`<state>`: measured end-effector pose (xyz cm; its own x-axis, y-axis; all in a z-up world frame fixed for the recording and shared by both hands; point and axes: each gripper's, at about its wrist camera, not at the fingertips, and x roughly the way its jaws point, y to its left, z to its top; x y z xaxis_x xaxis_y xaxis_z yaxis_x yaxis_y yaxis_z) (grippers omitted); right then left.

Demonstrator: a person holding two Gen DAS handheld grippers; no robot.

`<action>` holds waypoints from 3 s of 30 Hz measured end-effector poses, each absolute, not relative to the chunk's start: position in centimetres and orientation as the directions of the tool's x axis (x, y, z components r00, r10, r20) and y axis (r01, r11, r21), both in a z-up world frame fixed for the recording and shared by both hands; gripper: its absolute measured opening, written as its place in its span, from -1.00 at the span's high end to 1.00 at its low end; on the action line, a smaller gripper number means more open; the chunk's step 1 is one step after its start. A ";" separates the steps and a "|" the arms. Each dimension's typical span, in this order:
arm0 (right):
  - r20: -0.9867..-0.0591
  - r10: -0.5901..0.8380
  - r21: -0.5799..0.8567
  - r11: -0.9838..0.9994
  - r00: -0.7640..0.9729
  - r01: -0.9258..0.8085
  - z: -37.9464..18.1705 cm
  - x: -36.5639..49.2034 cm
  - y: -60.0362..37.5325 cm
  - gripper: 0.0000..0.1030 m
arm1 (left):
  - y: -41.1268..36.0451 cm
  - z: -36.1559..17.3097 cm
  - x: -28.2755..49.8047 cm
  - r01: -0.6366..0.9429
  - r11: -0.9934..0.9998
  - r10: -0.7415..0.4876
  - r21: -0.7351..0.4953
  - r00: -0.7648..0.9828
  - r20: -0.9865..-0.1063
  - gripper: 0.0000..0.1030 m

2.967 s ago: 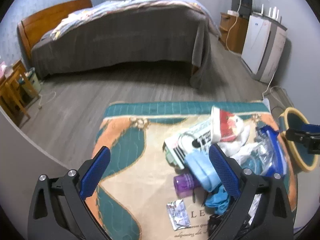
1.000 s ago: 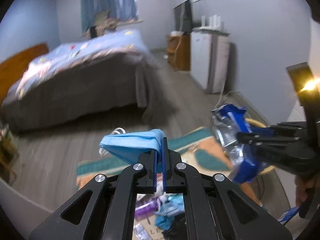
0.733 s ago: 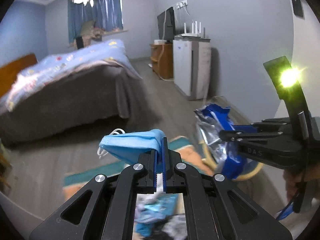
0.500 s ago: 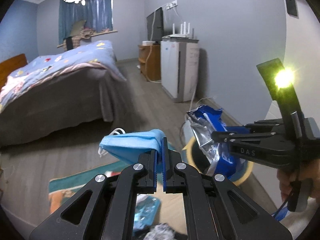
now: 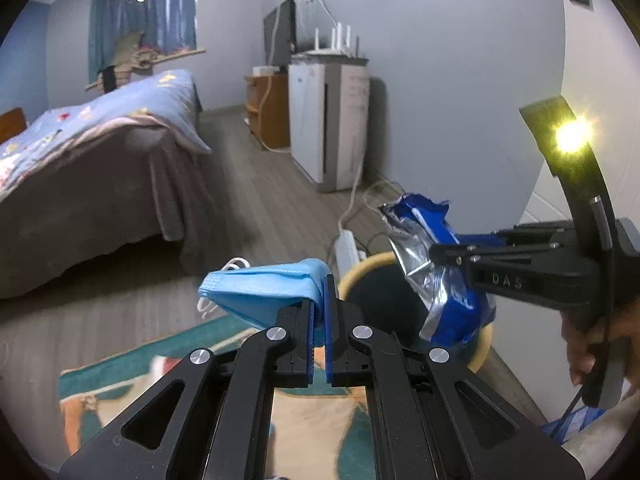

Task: Collect trash
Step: 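Carry the wipes pack into the bin and open the right tool while the left tool holds the mask, then carry the blue face mask over the bin and open the left tool, then move both open tools back over the cushion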

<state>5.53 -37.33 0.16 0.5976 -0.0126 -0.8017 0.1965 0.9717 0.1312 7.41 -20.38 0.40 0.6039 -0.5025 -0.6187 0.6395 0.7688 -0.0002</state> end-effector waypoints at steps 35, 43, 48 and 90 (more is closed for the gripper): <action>-0.839 -0.173 0.094 0.888 0.516 0.449 -3.6 4.8 -44.2 -0.47 | -25.3 -4.7 5.8 0.727 0.686 -0.534 0.041 0.541 -0.649 -0.53; -0.834 -0.146 0.124 0.890 0.532 0.438 -3.1 4.3 -42.6 -0.48 | -22.3 -5.6 6.8 0.644 0.762 -0.419 0.069 0.572 -0.705 -0.53; -0.840 -0.116 0.159 0.882 0.531 0.444 -3.5 4.2 -42.7 -0.48 | -22.7 -9.2 8.0 0.637 0.758 -0.313 0.139 0.543 -0.779 -0.54; -0.832 -0.143 0.171 0.853 0.535 0.494 -3.5 4.3 -45.3 -0.63 | -22.5 -2.7 7.2 0.692 0.722 -0.519 0.000 0.541 -0.662 -0.78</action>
<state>4.28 -45.32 -3.48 0.5352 -0.1433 -0.8325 0.4939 0.8526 0.1708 7.24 -22.52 -2.71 0.5410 -0.5186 -0.6621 0.6920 0.7219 0.0000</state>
